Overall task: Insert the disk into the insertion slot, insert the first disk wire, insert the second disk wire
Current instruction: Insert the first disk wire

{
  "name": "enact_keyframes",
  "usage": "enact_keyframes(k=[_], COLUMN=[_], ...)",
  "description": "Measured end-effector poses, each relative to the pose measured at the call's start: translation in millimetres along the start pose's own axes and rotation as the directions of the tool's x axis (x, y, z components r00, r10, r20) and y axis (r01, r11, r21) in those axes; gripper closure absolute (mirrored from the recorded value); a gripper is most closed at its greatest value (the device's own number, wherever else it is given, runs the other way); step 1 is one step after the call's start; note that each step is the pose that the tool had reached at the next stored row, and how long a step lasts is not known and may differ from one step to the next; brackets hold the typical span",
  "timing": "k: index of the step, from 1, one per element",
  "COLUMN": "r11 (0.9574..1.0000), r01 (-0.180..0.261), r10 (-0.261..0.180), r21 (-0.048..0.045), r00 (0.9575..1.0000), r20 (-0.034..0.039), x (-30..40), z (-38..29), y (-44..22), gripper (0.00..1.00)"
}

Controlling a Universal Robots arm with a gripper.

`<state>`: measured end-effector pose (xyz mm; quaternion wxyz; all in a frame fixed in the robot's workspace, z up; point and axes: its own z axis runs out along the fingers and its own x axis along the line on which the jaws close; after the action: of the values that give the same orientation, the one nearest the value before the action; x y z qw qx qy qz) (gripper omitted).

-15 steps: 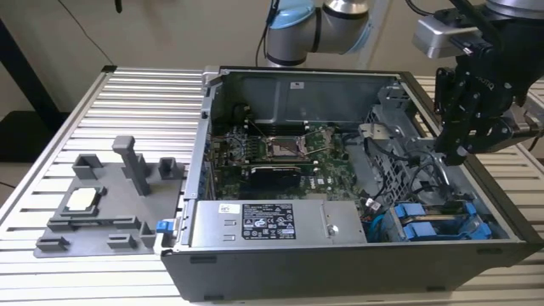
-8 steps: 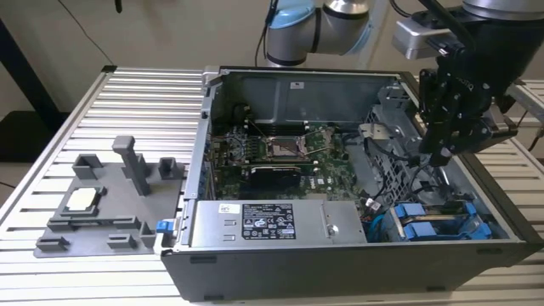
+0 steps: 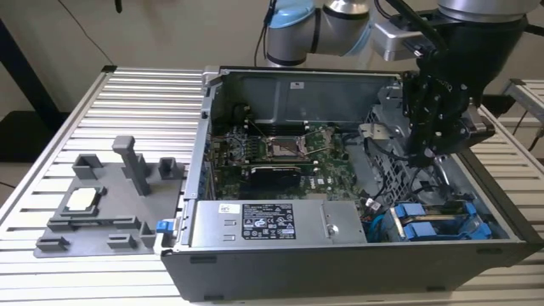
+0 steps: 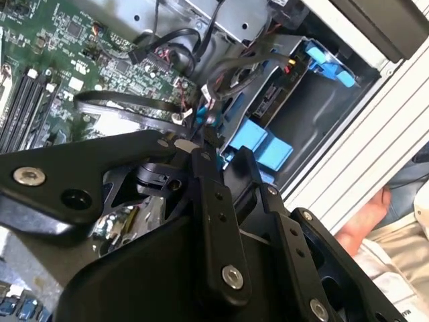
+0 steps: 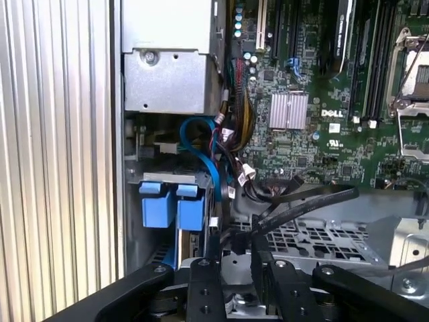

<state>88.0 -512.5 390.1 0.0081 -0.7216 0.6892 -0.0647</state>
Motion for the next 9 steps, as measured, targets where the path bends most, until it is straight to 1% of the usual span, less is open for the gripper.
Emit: enact_keyframes(k=[2,5,9], r11=[1.0000,1.0000,1.0000], r01=[0.004,0.006,0.006], r10=[-0.004,-0.006,-0.006], r21=[-0.0001,-0.0002,-0.0003], r00=[1.0000,0.9999,0.9999], r20=[-0.0049,-0.0102,-0.0108], x=[-0.2,-0.4,-0.4], z=[0.9,2.1,2.1], y=[1.7,2.2,2.3], gripper=[0.67,0.67,0.67])
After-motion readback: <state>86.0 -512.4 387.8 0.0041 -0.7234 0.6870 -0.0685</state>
